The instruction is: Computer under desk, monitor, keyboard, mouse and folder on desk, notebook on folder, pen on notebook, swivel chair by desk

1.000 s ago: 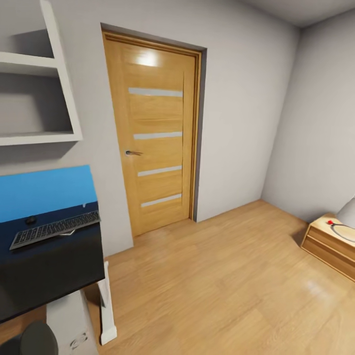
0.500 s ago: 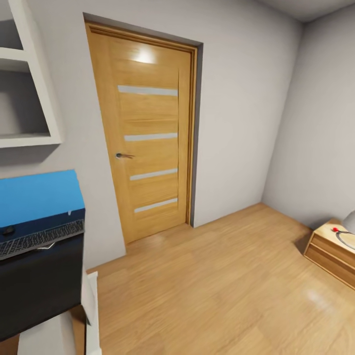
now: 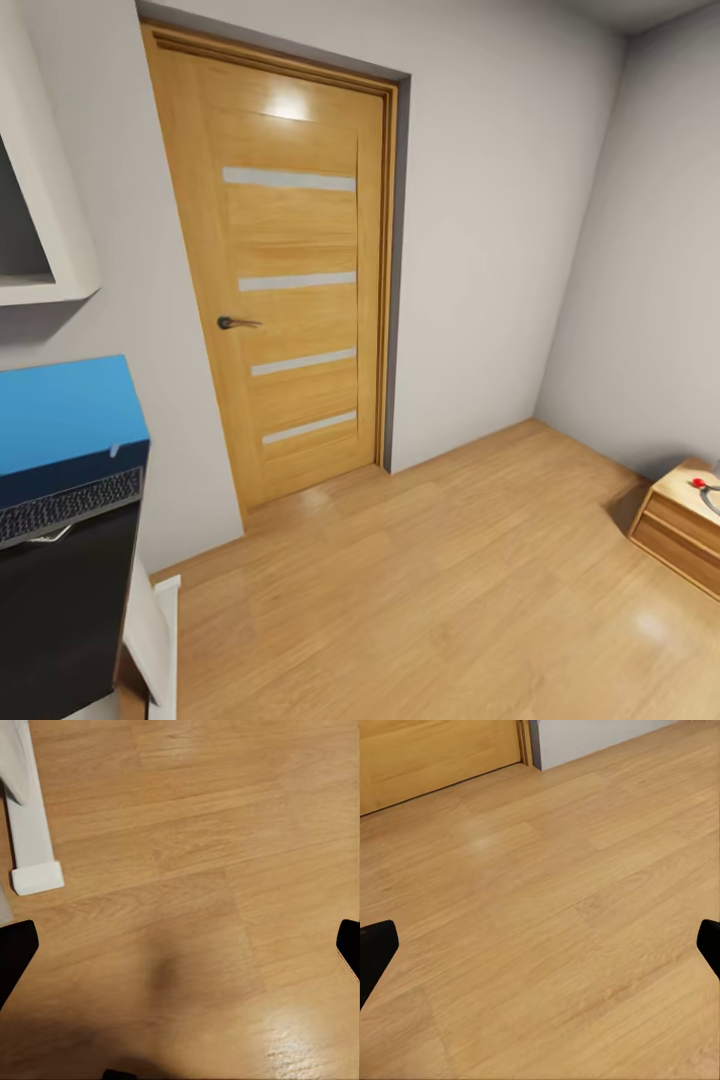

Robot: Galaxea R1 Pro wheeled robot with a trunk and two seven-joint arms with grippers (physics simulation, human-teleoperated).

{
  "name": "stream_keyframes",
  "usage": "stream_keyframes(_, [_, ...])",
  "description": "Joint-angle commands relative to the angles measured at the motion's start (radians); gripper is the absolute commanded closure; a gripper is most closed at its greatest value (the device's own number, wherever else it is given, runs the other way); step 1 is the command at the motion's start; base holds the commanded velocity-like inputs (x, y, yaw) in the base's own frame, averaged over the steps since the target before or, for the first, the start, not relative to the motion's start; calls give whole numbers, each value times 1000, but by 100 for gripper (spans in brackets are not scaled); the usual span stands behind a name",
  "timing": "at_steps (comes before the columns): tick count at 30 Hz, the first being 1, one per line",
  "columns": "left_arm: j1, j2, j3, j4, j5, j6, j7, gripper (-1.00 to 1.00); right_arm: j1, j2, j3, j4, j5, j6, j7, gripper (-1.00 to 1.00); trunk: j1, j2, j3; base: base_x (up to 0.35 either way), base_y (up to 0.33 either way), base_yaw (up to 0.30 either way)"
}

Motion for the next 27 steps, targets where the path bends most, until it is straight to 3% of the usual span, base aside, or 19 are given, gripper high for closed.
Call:
stream_keyframes(1, [0, 0, -1, 1, 5, -3, -1, -100, -1, 0, 1, 1, -4, -3, 0, -100, 1, -1, -1, 330, -1, 0])
stream_keyframes(27, [-1, 0, -1, 1, 4, -3, -1, -100, -1, -7, -1, -6, -5, -5, 2, -100, 1, -1, -1, 330, 0, 0])
